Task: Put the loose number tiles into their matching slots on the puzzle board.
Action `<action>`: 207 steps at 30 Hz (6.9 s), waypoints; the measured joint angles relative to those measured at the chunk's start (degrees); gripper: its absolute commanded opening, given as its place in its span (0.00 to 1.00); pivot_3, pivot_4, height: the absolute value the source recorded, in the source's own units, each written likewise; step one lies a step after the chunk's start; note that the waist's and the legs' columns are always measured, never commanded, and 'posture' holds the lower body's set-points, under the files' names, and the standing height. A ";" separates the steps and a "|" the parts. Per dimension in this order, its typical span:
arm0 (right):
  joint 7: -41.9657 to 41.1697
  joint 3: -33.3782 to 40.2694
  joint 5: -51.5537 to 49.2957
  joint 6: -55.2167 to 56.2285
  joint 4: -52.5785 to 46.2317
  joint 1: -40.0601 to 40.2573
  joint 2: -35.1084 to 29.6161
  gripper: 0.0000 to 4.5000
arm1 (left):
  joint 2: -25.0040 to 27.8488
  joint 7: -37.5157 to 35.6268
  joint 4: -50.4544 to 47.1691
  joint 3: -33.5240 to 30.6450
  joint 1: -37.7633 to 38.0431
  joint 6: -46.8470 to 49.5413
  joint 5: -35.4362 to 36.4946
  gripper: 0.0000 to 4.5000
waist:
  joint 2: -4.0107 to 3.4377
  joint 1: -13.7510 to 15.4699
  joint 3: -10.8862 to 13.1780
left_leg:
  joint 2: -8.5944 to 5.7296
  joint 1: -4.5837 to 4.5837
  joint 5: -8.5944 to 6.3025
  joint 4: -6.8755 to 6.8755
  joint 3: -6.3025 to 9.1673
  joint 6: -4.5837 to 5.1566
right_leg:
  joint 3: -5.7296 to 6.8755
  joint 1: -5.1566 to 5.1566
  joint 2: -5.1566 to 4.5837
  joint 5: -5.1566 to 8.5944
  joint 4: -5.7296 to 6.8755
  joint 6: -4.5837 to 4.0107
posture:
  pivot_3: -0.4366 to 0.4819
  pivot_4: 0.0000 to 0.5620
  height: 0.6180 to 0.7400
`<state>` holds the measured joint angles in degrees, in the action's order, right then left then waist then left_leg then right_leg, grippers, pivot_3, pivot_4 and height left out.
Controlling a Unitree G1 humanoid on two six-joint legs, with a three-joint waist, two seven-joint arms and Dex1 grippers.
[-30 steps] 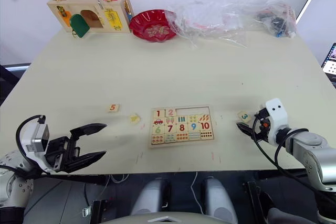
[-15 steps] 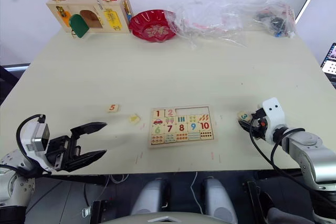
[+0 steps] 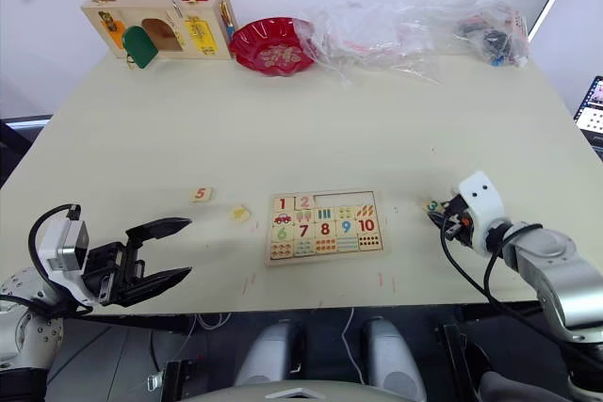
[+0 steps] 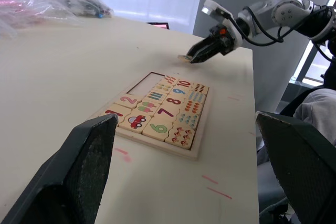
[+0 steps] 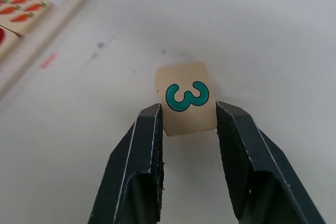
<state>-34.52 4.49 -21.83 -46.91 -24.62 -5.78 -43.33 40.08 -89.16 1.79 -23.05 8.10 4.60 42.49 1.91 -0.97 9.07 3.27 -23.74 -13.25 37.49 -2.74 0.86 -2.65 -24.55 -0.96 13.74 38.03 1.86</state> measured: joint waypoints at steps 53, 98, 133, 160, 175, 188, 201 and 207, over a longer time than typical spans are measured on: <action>-30.52 -50.77 21.56 -4.87 32.55 -58.06 18.51 0.21 | -0.42 6.58 -5.23 -2.58 4.62 2.40 0.44 1.00 | -0.16 -1.36 0.10 | 0.00 -0.21 -0.01 -0.05 0.00 -0.02 | 0.12 -0.24 -0.11 -0.10 0.07 -0.14 | 0.48 0.27 1.00; -27.25 -32.76 17.03 0.27 29.84 -44.88 19.26 0.21 | -1.06 6.70 -5.55 -2.58 4.24 2.37 0.42 1.00 | -0.15 -1.37 0.10 | 0.00 -0.19 -0.01 -0.08 -0.01 -0.02 | 0.10 -0.22 -0.08 -0.10 0.04 -0.14 | 0.48 0.27 1.00; -25.03 -34.07 21.32 8.05 34.83 -42.83 21.78 0.01 | -1.43 6.75 -5.12 -2.29 3.30 2.36 0.22 1.00 | -0.15 -1.36 0.10 | 0.00 -0.19 -0.01 -0.08 -0.01 -0.02 | 0.10 -0.22 -0.08 -0.10 0.03 -0.13 | 0.48 0.27 1.00; -25.93 14.48 -7.76 22.87 3.90 12.42 9.18 0.98 | -1.59 13.54 -1.03 -1.64 4.37 2.24 -4.62 1.00 | -0.09 -1.13 0.07 | 0.00 0.02 0.00 -0.08 0.00 -0.01 | 0.02 0.00 -0.04 0.04 -0.03 0.09 | 0.48 0.27 1.00; -21.40 21.27 -8.67 32.32 2.44 27.32 12.02 0.98 | -2.41 18.46 -0.09 -2.75 7.70 2.17 -5.35 1.00 | -0.07 -0.93 0.03 | 0.03 0.03 -0.01 -0.06 -0.01 -0.02 | -0.01 0.02 -0.10 0.06 -0.04 0.10 | 0.48 0.27 1.00; -20.59 20.98 -9.82 32.67 2.45 26.24 10.90 0.98 | -2.29 16.85 1.26 -2.76 7.36 0.14 -5.35 1.00 | -0.06 -0.84 0.03 | 0.01 0.03 -0.01 -0.06 -0.03 -0.02 | -0.02 0.02 -0.09 0.05 -0.04 0.10 | 0.48 0.27 1.00; -20.05 19.33 -9.92 32.67 2.55 24.98 10.19 0.98 | -2.28 15.71 3.57 -2.75 6.17 -1.24 -5.77 1.00 | -0.06 -0.78 0.02 | -0.01 0.03 0.00 -0.05 -0.03 -0.01 | -0.02 0.02 -0.07 0.04 -0.03 0.09 | 0.48 0.27 1.00; -20.06 18.94 -9.95 32.67 2.68 24.78 9.82 0.98 | -2.27 14.89 4.57 -2.75 5.14 -1.49 -6.32 1.00 | -0.05 -0.74 0.02 | -0.01 0.03 0.00 -0.05 -0.03 -0.01 | -0.01 0.02 -0.07 0.04 -0.03 0.09 | 0.48 0.27 1.00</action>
<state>-54.58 23.42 -31.78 -14.23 -21.95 19.01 -33.51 37.81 -74.27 6.36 -25.81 13.24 3.11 36.17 1.86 -1.71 9.08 3.26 -23.70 -13.25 37.44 -2.77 0.85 -2.67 -24.53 -1.02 13.78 38.00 1.95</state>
